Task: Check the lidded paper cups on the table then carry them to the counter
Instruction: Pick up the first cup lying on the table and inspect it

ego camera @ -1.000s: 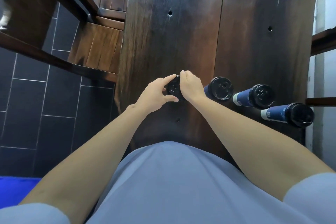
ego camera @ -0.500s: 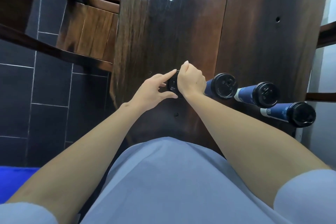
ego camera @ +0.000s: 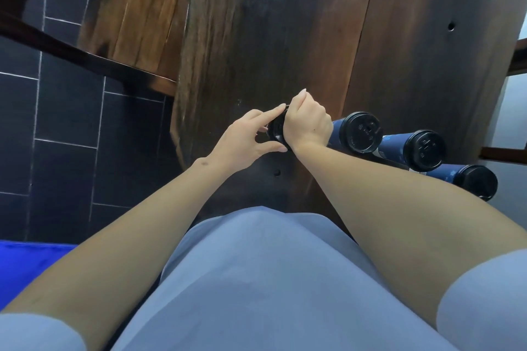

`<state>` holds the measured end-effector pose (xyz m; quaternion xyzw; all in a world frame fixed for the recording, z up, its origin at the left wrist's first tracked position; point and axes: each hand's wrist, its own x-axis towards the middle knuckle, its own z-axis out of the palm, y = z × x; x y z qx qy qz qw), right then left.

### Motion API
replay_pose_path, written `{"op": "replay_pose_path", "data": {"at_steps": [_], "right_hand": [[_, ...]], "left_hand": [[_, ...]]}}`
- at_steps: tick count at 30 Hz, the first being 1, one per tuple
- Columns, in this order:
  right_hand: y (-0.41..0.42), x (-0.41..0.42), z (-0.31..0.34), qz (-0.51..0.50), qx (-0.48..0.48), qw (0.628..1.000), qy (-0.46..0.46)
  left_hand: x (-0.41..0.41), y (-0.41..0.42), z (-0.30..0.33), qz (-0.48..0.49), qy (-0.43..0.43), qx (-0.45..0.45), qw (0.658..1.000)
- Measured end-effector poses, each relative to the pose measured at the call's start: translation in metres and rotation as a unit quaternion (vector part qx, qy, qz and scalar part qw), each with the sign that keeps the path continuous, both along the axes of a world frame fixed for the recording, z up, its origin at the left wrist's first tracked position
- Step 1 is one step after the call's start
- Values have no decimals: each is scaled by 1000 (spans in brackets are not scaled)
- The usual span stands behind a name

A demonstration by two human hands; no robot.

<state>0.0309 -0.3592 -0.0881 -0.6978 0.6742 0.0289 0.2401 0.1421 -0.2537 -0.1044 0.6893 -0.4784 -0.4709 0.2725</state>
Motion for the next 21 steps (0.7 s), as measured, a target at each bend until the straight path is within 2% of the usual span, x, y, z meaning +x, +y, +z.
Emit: {"op": "replay_pose_path", "data": {"at_steps": [8,10,13,16,19,21], "right_hand": [[0,-4,9,-32,45,998,-39],[-5,-6,11,-46,114,990,-70],[-15,-17,20,-87,237,951,-177],[-12,-51,31,38,249,938,-240],[-8,-78,31,176,234,924,-245],[-6,-83,28,218,224,920,-236]], "left_hand": [[3,0,1,-14,-14,-8,1000],[3,0,1,-19,-23,-8,1000],[5,-2,0,-21,-27,-4,999],[6,-3,-1,-22,-27,-2,999],[6,-2,-3,-22,-26,0,999],[5,-2,-3,-18,-20,4,1000]]}}
